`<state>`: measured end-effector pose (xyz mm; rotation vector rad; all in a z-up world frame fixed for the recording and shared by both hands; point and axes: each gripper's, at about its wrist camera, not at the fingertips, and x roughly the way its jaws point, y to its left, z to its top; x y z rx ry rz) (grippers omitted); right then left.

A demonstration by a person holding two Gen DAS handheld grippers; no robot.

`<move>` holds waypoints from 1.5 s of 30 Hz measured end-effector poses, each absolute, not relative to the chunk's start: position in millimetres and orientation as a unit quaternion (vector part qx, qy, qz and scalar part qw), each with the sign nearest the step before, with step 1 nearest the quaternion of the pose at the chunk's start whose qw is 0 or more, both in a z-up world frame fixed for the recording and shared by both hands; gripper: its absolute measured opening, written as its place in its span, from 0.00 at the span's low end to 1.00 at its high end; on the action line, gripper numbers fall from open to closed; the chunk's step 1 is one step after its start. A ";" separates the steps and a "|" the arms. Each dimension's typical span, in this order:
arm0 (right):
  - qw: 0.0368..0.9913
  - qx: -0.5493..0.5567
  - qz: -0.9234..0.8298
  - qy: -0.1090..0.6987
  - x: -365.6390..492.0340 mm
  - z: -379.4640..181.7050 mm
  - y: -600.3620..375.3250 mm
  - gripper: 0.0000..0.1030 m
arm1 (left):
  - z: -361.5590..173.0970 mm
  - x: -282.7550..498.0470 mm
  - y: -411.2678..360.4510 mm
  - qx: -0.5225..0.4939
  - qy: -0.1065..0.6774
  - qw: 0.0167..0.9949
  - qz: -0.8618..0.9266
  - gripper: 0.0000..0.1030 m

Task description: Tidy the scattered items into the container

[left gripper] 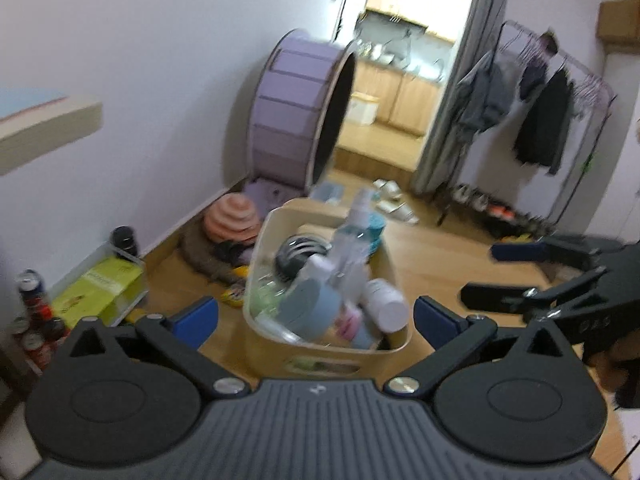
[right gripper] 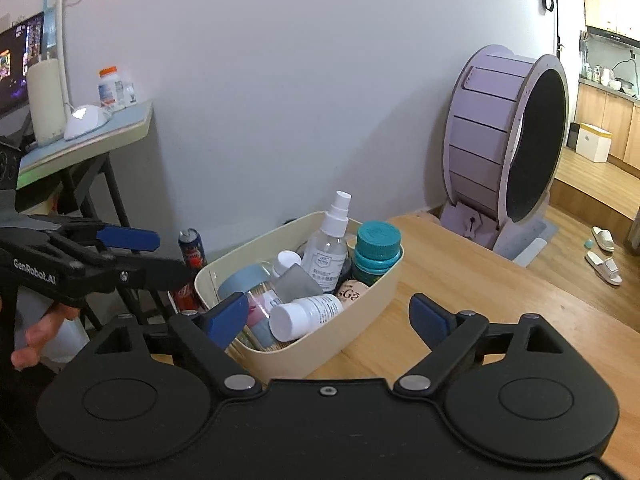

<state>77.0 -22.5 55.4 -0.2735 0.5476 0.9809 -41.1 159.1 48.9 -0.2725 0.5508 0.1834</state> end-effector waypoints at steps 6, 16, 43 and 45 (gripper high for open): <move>0.833 -0.150 0.458 0.273 77.5 63.8 -14.7 0.92 | 53.3 -45.0 159.3 -0.119 0.312 0.938 0.090 1.00; 0.818 -0.202 0.449 0.296 73.2 67.4 0.1 0.94 | 53.6 -42.9 155.2 -0.101 0.368 0.920 0.094 1.00; 0.801 -0.270 0.412 0.340 74.6 64.4 4.0 0.94 | 52.0 -37.3 138.7 -0.068 0.406 0.909 0.073 1.00; 0.801 -0.271 0.410 0.341 75.1 63.8 3.1 0.94 | 52.8 -37.0 138.5 -0.070 0.404 0.909 0.073 1.00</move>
